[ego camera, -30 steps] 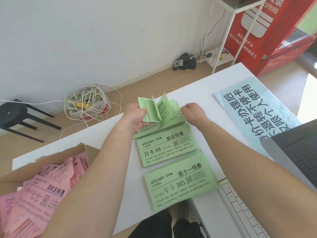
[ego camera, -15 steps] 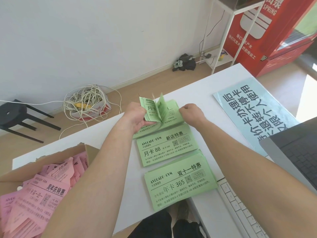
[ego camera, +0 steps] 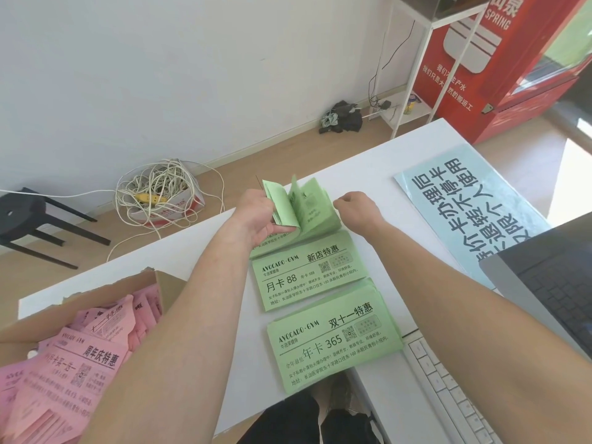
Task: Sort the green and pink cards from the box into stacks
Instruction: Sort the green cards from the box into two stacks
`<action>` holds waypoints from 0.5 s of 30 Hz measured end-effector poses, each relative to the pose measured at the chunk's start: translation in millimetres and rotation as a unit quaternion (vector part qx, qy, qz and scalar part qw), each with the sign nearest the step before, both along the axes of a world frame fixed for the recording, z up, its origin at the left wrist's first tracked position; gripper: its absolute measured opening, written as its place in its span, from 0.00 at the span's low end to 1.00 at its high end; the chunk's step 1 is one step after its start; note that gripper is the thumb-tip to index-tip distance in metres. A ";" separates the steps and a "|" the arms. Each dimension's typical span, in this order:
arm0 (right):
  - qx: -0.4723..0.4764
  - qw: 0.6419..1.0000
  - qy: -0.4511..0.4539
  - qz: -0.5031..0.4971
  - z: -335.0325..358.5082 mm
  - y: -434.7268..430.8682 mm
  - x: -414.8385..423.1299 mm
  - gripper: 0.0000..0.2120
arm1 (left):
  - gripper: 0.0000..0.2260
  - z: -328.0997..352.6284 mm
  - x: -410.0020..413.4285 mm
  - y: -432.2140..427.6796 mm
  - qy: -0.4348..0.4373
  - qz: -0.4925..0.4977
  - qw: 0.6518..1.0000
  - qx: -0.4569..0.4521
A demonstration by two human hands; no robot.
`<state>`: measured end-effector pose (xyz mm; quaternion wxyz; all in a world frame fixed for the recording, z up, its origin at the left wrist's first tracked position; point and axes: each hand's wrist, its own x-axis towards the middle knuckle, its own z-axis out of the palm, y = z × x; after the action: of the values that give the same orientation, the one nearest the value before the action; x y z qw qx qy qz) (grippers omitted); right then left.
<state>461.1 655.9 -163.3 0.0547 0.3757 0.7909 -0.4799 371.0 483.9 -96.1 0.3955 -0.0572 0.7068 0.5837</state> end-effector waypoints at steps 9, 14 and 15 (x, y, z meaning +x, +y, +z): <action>0.000 1.000 0.000 -0.001 1.2 -0.8 4.3 0.08 | 0.16 -2.2 2.6 5.5 -0.003 -0.012 1.000 0.003; -0.004 1.000 0.002 -0.005 2.3 0.2 7.3 0.10 | 0.17 -5.2 2.0 9.2 0.001 -0.016 1.000 0.007; -0.005 1.000 0.002 -0.006 3.0 0.4 8.0 0.10 | 0.17 -6.8 1.8 9.5 0.003 -0.019 1.000 0.004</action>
<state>469.1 656.4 -160.2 0.0526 0.3792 0.7862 -0.4850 372.8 493.3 -102.9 0.4046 -0.0406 0.7065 0.5793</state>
